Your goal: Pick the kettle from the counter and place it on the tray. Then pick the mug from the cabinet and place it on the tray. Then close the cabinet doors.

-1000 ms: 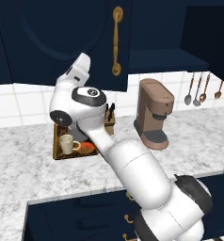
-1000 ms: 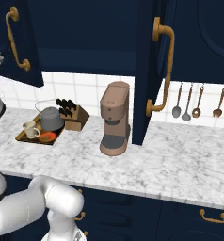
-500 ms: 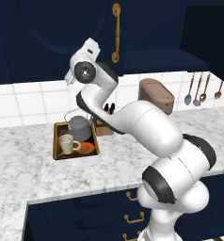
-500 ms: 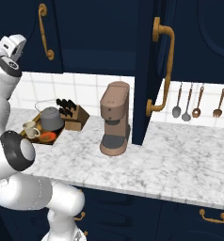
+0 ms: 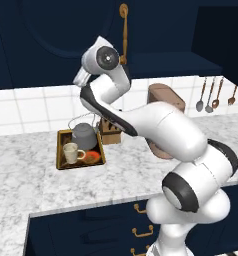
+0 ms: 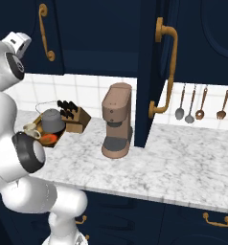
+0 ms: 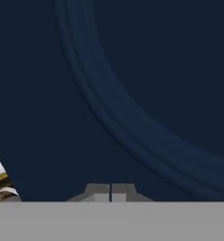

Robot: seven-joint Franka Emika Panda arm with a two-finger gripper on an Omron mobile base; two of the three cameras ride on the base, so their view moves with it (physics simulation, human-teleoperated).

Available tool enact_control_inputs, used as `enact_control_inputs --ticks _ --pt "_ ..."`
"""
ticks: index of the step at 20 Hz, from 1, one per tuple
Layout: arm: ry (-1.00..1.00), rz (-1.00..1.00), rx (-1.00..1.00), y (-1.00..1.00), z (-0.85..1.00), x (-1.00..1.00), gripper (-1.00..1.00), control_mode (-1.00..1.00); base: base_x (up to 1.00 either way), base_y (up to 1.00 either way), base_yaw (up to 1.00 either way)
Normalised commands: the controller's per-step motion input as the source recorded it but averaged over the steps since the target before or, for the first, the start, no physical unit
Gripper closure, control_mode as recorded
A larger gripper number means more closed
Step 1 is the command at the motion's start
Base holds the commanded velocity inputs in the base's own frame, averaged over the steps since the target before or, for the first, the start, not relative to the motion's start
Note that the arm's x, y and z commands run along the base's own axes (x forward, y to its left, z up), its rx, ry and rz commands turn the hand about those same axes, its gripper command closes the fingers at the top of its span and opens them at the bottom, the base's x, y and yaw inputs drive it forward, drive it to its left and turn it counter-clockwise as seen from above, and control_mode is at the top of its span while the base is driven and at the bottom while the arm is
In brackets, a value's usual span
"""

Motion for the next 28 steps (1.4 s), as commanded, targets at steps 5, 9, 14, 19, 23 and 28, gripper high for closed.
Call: enact_control_inputs --ticks 5,9,14,19,23,28 --pt "0.00 0.00 0.00 -0.25 0.32 -0.64 1.00 -1.00 0.00 0.00 0.00" --pt "0.00 0.03 0.00 -0.24 0.55 -1.00 1.00 -1.00 0.00 0.00 0.00" --pt "0.00 0.13 0.03 -0.53 0.22 -0.93 1.00 -1.00 0.00 0.00 0.00" --pt "-0.06 0.23 0.08 -0.84 0.00 -0.60 1.00 -1.00 0.00 0.00 0.00" --pt "-0.06 0.19 -0.02 -1.00 0.02 -0.93 1.00 -1.00 0.00 0.00 0.00" --pt "-0.14 0.04 -0.02 -1.00 0.00 -0.97 1.00 -1.00 0.00 0.00 0.00"
